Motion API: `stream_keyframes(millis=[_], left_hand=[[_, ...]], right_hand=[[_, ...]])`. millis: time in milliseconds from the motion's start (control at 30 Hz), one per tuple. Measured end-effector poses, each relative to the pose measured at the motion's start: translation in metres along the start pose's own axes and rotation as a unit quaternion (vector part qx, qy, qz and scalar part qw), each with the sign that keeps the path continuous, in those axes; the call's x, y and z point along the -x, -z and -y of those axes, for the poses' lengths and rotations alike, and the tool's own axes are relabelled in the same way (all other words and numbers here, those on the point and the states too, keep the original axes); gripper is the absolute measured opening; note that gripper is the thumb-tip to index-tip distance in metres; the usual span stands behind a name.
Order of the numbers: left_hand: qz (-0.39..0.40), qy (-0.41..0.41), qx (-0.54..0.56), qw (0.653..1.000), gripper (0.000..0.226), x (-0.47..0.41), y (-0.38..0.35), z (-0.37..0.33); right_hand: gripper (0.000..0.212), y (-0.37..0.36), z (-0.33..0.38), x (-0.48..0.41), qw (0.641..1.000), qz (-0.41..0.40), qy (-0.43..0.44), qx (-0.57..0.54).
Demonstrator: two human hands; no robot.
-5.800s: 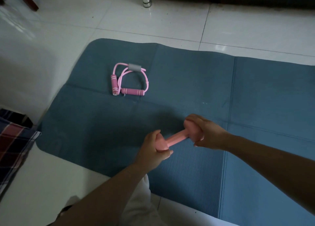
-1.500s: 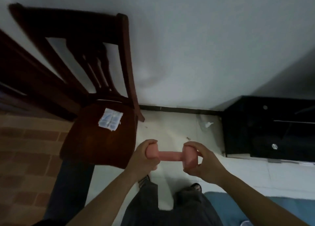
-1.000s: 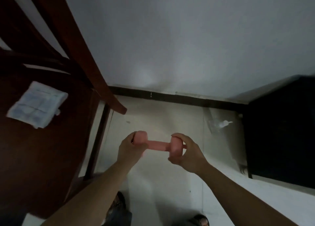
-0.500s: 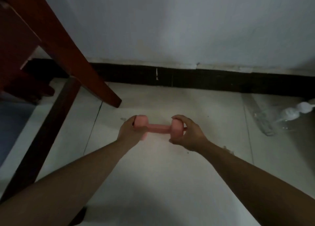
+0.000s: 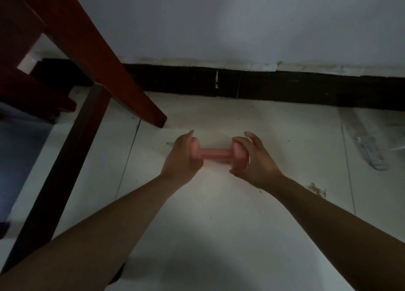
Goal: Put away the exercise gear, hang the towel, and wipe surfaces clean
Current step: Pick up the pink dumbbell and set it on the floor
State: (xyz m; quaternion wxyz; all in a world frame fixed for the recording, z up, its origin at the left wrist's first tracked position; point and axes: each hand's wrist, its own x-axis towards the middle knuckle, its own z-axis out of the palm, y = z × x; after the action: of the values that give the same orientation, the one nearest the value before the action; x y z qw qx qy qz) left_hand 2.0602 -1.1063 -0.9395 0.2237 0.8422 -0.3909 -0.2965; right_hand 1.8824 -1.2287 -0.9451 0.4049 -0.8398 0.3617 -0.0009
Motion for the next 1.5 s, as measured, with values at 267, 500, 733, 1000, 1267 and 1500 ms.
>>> stream_keyframes(millis=[267,500,733,1000,1267,1500], left_hand=[[0.018,-0.14,-0.13,0.981,0.079,0.01,0.01,0.018],[0.015,-0.138,-0.125,0.982,0.083,0.002,0.017,0.021],[-0.009,-0.117,-0.14,0.983,0.079,-0.005,0.022,0.022],[-0.06,-0.138,-0.111,0.982,0.047,0.014,0.032,-0.004],[-0.006,-0.184,-0.1,0.978,0.058,0.032,0.022,-0.037],[0.034,-0.263,-0.022,0.964,0.041,0.037,-0.022,-0.078]], right_hand=[[0.093,0.004,0.0,-0.007,0.996,0.026,0.038,0.081],[0.092,0.003,0.006,-0.01,0.997,0.013,0.029,0.069],[0.092,-0.005,0.015,-0.014,0.997,0.001,0.002,0.073],[0.051,0.003,0.02,-0.004,0.997,-0.073,0.023,0.015],[0.059,0.024,-0.003,0.034,0.997,-0.061,-0.046,0.003],[0.045,0.035,-0.033,0.1,0.982,-0.081,-0.158,-0.057]])
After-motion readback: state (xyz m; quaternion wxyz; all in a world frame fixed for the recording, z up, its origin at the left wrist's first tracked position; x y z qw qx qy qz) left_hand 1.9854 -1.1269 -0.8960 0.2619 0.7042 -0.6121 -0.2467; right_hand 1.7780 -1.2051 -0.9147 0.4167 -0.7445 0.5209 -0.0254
